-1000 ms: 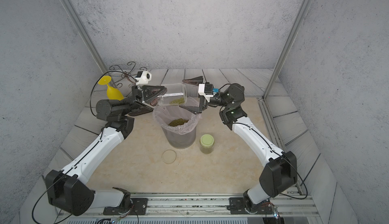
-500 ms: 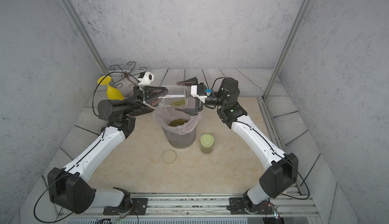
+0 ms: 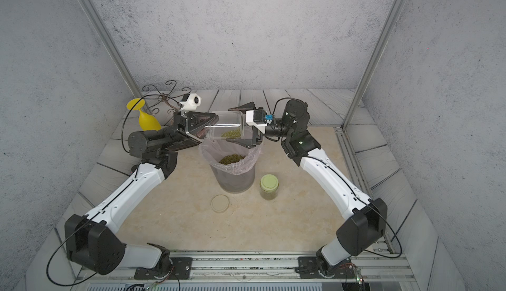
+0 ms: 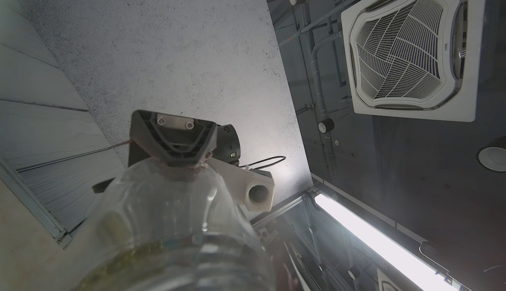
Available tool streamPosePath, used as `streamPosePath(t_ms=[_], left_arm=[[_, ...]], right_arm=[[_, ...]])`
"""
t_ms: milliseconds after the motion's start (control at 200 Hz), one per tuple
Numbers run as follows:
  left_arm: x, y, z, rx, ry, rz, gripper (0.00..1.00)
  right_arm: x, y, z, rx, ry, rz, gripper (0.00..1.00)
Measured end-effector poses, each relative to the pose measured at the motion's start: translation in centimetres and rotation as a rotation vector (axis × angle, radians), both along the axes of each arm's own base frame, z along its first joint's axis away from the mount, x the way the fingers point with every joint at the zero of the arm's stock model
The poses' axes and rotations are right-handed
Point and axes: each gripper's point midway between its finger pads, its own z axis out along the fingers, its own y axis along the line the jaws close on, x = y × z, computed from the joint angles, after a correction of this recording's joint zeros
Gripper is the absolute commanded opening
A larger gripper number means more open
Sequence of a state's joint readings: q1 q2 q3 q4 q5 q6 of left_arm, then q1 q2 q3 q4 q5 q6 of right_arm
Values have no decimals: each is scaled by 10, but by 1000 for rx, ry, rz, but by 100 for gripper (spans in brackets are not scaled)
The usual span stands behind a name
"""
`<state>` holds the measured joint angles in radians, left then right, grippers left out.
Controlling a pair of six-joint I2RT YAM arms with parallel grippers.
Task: Empty moldy mung beans from jars
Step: Adjust the jar.
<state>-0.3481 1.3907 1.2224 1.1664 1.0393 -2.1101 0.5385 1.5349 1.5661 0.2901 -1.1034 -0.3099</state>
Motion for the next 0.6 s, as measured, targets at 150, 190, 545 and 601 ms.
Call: streamPosePath(t_ms=[150, 190, 545, 601], left_arm=[[1, 0, -1, -1, 2, -4, 0], [1, 0, -1, -2, 1, -4, 0], [4, -1, -5, -2, 16, -3, 14], [4, -1, -6, -3, 18, -2, 17]], right_arm=[[1, 0, -1, -4, 2, -3, 71], [1, 0, -1, -4, 2, -3, 71], [2, 0, -4, -21, 23, -10, 65], [3, 0, -5, -24, 27, -12, 64]])
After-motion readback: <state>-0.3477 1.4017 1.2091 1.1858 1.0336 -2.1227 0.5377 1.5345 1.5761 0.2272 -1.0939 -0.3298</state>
